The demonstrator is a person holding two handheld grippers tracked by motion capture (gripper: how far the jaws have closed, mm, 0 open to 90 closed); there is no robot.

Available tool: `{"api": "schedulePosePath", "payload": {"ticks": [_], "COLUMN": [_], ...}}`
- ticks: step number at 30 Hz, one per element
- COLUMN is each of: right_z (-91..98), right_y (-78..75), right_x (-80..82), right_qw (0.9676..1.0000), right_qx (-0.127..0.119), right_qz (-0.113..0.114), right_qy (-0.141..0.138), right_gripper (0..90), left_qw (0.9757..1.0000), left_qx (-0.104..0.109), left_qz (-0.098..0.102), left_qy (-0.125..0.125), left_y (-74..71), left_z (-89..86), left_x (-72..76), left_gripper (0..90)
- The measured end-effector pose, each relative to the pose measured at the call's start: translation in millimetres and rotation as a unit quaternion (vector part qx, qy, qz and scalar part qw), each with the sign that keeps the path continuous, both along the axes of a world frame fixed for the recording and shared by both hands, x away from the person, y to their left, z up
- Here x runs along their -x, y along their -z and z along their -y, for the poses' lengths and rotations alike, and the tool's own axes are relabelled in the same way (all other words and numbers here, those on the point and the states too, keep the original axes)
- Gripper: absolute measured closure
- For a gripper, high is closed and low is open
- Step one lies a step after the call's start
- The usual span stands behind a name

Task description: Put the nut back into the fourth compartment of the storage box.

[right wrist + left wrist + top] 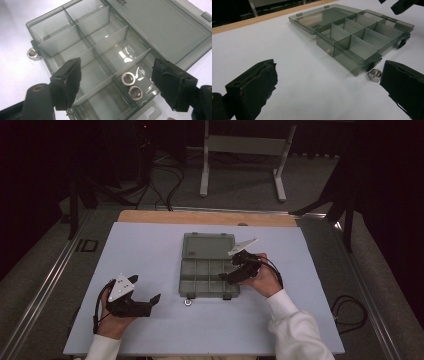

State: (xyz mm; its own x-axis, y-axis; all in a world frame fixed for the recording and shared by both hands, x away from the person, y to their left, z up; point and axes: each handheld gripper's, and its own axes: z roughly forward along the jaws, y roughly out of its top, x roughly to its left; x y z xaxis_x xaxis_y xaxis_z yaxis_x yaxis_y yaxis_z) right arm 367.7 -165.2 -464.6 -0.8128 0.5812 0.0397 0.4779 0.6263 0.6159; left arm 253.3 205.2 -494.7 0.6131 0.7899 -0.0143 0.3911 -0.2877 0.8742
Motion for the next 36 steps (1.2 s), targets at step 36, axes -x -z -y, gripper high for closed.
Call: {"api": "schedulePosePath", "payload": {"ticks": [36], "right_z": [-37.1], "right_y": [0.7], "right_x": [32.1], "right_qw": [0.9963], "right_qx": [-0.025], "right_qz": [0.015], "right_qy": [-0.081], "right_gripper": [18.8], "left_qw": [1.0], "left_qx": [0.002], "left_qz": [0.0], "left_qy": [0.002], "left_y": [-0.5], "left_z": [-0.2], "left_x": [-0.1], "left_gripper": [1.4]}}
